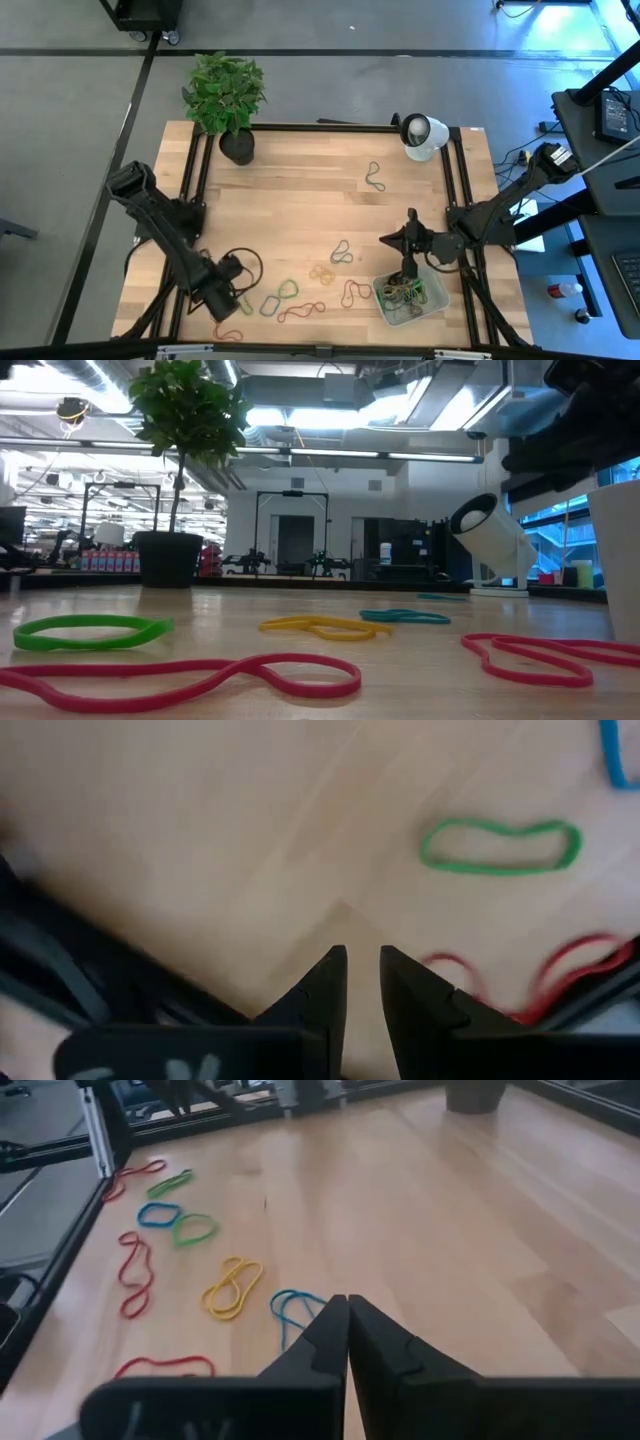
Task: Pick and place rubber bands into bin
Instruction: Put the red rubber band into the white bin
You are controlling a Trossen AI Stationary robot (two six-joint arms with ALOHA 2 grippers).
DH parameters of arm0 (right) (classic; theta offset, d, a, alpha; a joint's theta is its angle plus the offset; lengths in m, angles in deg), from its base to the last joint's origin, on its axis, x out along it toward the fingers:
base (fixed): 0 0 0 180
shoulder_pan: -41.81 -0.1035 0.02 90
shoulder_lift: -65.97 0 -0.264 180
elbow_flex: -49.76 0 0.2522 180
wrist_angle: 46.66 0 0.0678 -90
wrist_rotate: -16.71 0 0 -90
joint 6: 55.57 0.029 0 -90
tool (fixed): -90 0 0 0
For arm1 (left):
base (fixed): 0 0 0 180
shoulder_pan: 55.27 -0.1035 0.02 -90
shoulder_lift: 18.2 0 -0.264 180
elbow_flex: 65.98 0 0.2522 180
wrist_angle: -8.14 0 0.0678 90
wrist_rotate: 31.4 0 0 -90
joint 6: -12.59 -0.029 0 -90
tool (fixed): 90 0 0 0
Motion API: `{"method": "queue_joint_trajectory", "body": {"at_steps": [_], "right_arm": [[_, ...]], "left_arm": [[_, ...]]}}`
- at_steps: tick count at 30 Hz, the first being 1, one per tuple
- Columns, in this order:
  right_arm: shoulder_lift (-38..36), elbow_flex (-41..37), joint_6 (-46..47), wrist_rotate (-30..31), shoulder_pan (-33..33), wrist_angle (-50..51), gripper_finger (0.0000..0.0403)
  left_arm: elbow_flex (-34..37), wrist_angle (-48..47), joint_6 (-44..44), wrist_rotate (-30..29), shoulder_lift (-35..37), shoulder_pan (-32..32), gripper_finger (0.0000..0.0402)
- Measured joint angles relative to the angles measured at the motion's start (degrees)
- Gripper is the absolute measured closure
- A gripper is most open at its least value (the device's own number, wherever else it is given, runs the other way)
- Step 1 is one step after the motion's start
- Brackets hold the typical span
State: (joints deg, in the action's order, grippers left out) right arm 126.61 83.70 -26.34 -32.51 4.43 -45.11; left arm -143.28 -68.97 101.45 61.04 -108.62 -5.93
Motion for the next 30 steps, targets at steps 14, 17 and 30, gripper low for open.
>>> {"method": "queue_joint_trajectory", "body": {"at_steps": [14, 17, 30], "right_arm": [[0.0, 0.0, -8.6, 0.1, -1.1, 0.1, 0.0388], [0.0, 0.0, -8.7, 0.1, -1.1, 0.0, 0.0388], [0.0, 0.0, -8.5, 0.1, -1.1, -0.4, 0.0388]], "left_arm": [[-0.3, 7.1, 35.2, -1.3, -7.0, 5.8, 0.0342], [-0.3, 8.3, 36.8, 1.4, -9.5, 6.6, 0.0343], [-0.7, 17.8, 39.5, 6.3, -17.0, 8.4, 0.0343]]}}
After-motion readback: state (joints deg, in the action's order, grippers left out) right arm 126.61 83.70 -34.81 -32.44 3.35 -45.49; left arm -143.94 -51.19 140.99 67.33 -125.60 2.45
